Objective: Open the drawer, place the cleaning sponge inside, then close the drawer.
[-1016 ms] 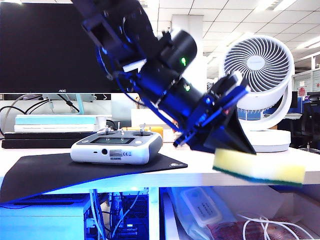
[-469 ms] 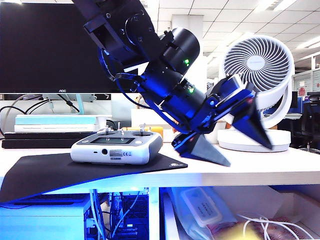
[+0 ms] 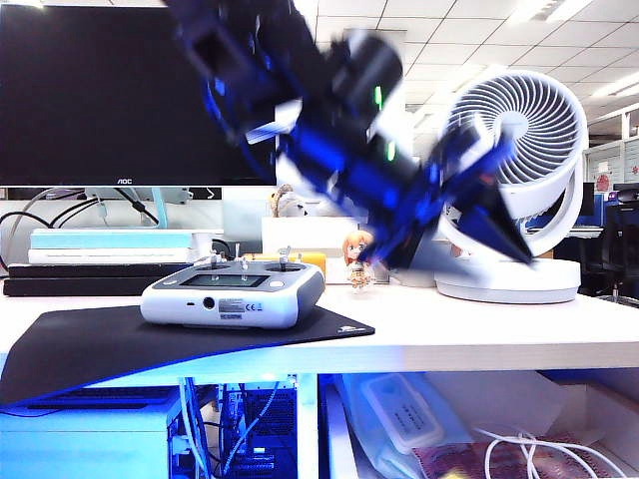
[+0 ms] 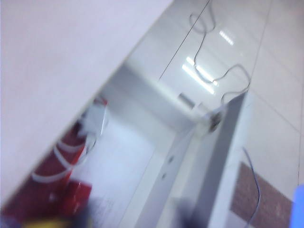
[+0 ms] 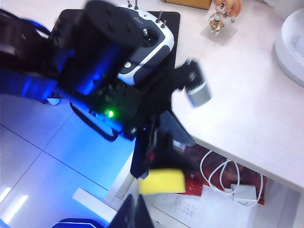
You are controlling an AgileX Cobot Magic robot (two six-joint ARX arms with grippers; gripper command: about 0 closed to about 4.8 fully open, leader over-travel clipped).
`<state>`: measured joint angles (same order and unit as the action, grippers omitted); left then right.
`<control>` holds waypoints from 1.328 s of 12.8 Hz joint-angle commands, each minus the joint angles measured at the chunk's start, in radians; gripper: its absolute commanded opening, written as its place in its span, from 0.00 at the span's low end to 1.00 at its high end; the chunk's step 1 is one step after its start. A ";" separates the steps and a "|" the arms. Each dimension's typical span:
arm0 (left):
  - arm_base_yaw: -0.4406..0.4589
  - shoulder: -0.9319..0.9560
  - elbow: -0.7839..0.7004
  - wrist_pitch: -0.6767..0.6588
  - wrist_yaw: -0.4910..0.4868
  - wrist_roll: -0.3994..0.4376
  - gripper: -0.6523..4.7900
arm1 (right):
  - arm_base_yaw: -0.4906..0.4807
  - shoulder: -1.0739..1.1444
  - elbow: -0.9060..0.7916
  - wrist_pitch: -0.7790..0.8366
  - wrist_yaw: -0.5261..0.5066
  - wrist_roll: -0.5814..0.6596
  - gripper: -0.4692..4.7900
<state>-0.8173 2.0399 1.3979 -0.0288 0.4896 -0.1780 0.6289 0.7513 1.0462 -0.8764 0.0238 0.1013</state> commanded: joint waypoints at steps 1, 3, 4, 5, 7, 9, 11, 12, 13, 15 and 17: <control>0.003 -0.093 0.033 0.008 -0.007 0.013 0.11 | 0.000 -0.003 0.006 0.014 0.002 0.005 0.07; 0.014 -0.163 0.032 -0.018 -0.009 0.019 0.11 | 0.000 -0.003 0.006 0.014 0.002 0.005 0.07; 0.044 -0.278 0.032 -0.138 -0.042 0.081 0.11 | 0.000 -0.003 0.006 0.013 0.002 0.005 0.07; 0.069 -0.353 0.032 -0.207 -0.048 0.123 0.11 | 0.000 -0.003 0.005 0.013 0.002 0.005 0.07; 0.112 -0.472 0.032 -0.304 -0.050 0.175 0.11 | 0.000 0.001 0.004 0.013 0.005 0.005 0.07; 0.158 -0.590 0.032 -0.424 -0.060 0.192 0.11 | 0.000 0.021 0.003 0.013 0.008 0.008 0.07; 0.193 -0.700 0.032 -0.541 -0.063 0.227 0.11 | 0.000 0.057 0.003 0.012 -0.002 0.009 0.07; 0.199 -0.766 0.032 -0.607 -0.066 0.258 0.11 | 0.002 0.092 0.003 0.011 -0.005 0.013 0.07; 0.198 -0.817 0.032 -0.657 -0.063 0.261 0.11 | 0.003 0.125 0.003 0.010 -0.009 0.039 0.07; 0.198 -0.890 0.032 -0.751 -0.029 0.272 0.11 | 0.004 0.188 0.003 -0.008 -0.109 0.054 0.07; 0.198 -0.937 0.032 -0.831 -0.018 0.283 0.11 | 0.006 0.241 0.002 -0.060 -0.161 0.023 0.07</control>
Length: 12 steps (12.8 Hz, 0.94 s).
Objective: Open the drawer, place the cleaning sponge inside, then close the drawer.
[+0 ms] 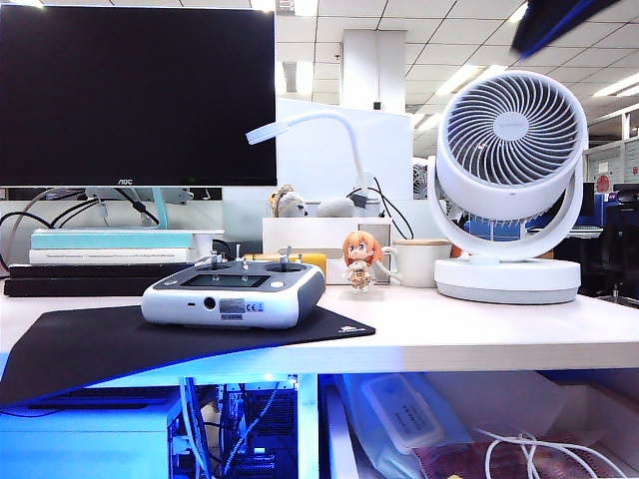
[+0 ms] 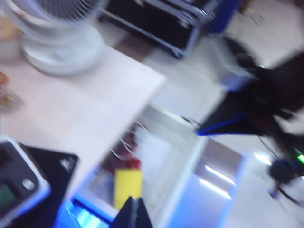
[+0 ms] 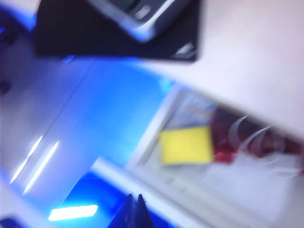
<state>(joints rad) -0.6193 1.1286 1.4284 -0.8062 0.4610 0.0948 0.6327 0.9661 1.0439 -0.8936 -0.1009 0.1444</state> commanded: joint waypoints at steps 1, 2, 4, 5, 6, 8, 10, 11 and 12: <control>0.000 -0.040 0.002 -0.084 0.010 0.010 0.11 | 0.003 0.051 0.000 -0.086 -0.036 -0.023 0.07; 0.000 -0.045 0.002 -0.092 0.010 0.010 0.11 | 0.003 0.063 -0.008 -0.102 -0.043 -0.042 0.07; 0.000 -0.048 0.002 -0.097 0.010 0.010 0.11 | 0.003 0.082 -0.095 -0.075 -0.148 -0.052 0.07; 0.000 -0.048 0.002 -0.097 0.011 0.010 0.11 | 0.002 0.094 -0.150 -0.072 -0.164 -0.048 0.07; 0.000 -0.048 0.002 -0.097 0.011 0.010 0.11 | 0.002 0.142 -0.174 -0.100 -0.239 -0.037 0.07; 0.000 -0.049 0.002 -0.098 0.010 0.010 0.11 | 0.002 0.216 -0.177 -0.095 -0.273 -0.036 0.07; 0.000 -0.049 0.002 -0.098 0.010 0.010 0.11 | 0.003 0.257 -0.182 -0.123 -0.277 -0.037 0.07; 0.000 -0.049 0.002 -0.097 0.010 0.010 0.11 | 0.003 0.298 -0.201 -0.119 -0.279 -0.044 0.07; 0.000 -0.049 0.002 -0.098 0.010 0.010 0.11 | 0.003 0.343 -0.206 -0.114 -0.245 -0.056 0.07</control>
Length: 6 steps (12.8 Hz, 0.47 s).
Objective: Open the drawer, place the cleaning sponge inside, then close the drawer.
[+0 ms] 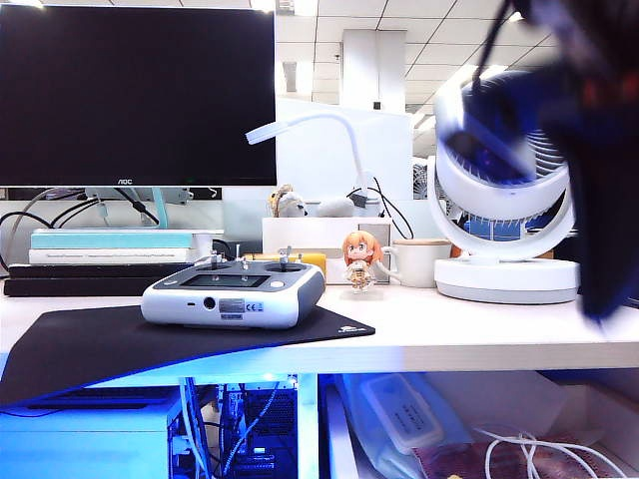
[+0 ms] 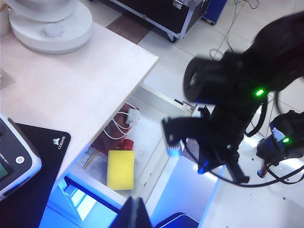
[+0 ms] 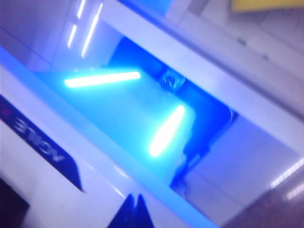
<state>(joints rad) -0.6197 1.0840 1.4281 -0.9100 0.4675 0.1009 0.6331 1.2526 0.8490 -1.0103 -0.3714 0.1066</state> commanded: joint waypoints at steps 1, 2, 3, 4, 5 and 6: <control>0.000 -0.004 0.002 0.006 0.003 0.004 0.11 | 0.002 0.100 -0.011 0.015 0.063 -0.042 0.07; 0.000 -0.004 0.002 0.006 0.004 0.004 0.11 | 0.002 0.129 -0.011 0.031 0.066 -0.071 0.07; 0.000 -0.004 0.002 0.006 0.004 0.004 0.11 | 0.002 0.150 -0.011 0.051 0.066 -0.085 0.07; 0.000 -0.004 0.002 0.006 0.004 0.004 0.11 | 0.002 0.170 -0.011 0.069 0.066 -0.089 0.07; 0.000 -0.004 0.002 0.006 0.004 0.004 0.11 | 0.003 0.194 -0.010 0.074 0.100 -0.113 0.07; 0.000 -0.004 0.002 0.006 0.003 0.004 0.11 | 0.003 0.215 -0.010 0.072 0.146 -0.133 0.07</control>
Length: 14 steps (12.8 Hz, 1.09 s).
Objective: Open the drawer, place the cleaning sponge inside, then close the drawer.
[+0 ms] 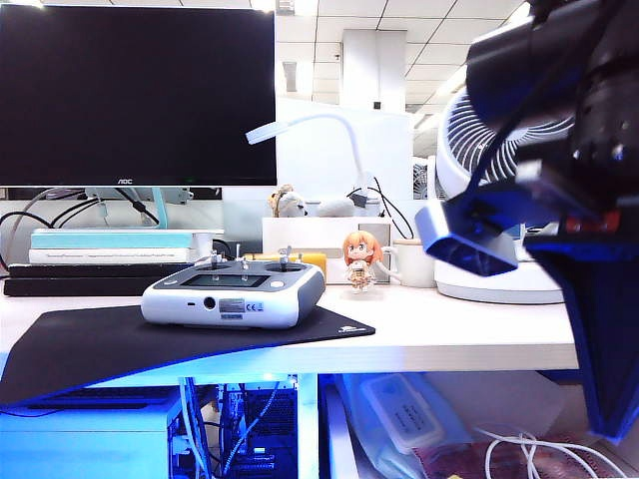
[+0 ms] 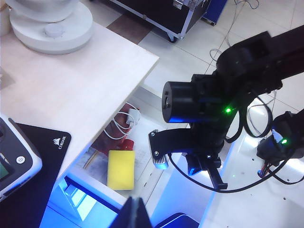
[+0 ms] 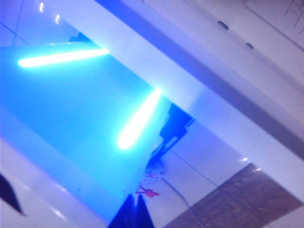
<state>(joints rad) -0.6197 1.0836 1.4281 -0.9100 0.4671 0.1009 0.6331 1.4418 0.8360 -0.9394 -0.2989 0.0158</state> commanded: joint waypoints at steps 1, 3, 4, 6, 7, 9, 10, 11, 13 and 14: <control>0.000 -0.004 0.002 0.006 0.004 0.004 0.11 | 0.003 0.060 0.003 0.007 0.086 -0.076 0.07; 0.000 -0.004 0.002 0.006 0.004 0.004 0.11 | 0.003 0.096 0.003 0.013 0.119 -0.100 0.07; 0.000 -0.004 0.002 0.006 0.004 0.004 0.11 | 0.003 0.106 0.003 0.017 0.129 -0.109 0.07; 0.000 -0.004 0.002 0.006 0.004 0.004 0.11 | 0.003 0.122 0.003 0.021 0.144 -0.129 0.07; 0.000 -0.004 0.002 0.006 0.004 0.004 0.11 | 0.003 0.128 0.003 0.027 0.148 -0.134 0.07; 0.000 -0.004 0.002 0.006 0.004 0.004 0.11 | 0.003 0.147 0.003 0.032 0.146 -0.151 0.07; 0.000 -0.004 0.002 0.006 0.004 0.004 0.11 | 0.002 0.170 0.003 0.033 0.147 -0.152 0.07; 0.000 -0.004 0.002 0.006 0.004 0.004 0.11 | 0.002 0.200 0.003 0.041 0.148 -0.163 0.07; 0.000 -0.004 0.002 0.006 0.004 0.004 0.11 | 0.002 0.225 0.003 0.074 0.150 -0.174 0.07; 0.000 -0.004 0.002 0.006 0.004 0.004 0.11 | 0.002 0.226 0.003 0.083 0.152 -0.174 0.07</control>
<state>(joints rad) -0.6197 1.0836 1.4281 -0.9100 0.4675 0.1009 0.6350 1.6688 0.8379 -0.8772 -0.1509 -0.1513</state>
